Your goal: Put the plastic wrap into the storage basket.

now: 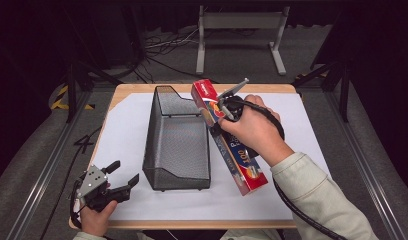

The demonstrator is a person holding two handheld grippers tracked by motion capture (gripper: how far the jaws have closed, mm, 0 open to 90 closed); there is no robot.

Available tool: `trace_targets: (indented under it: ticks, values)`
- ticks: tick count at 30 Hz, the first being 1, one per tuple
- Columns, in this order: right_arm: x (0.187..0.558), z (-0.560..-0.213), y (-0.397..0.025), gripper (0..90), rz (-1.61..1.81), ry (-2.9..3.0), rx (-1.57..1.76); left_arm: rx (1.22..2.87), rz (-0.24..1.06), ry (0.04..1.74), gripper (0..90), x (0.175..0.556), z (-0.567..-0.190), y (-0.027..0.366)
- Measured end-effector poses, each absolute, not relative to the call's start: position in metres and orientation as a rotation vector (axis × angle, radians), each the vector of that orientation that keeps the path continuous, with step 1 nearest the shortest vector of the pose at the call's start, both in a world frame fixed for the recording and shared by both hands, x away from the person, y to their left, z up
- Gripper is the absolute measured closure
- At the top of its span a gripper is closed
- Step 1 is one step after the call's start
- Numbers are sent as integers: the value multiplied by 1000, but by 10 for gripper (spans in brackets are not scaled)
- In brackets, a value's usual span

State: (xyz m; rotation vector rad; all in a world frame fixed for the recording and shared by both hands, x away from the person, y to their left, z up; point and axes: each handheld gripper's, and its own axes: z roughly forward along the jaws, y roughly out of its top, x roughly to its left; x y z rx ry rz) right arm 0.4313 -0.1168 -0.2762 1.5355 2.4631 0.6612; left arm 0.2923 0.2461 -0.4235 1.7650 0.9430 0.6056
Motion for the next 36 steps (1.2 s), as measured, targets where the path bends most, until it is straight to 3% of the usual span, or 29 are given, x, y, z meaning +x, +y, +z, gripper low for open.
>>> trace_targets:
  ticks: [21, 36]
  values:
    - [437, -276, -68, 389, 698, 2487, 1460, 1760, 600, 942, 212, 293, -424, 247]
    - [442, -300, -43, 389, 742, 2488, 1446, 1760, 600, 944, 212, 293, -425, 248]
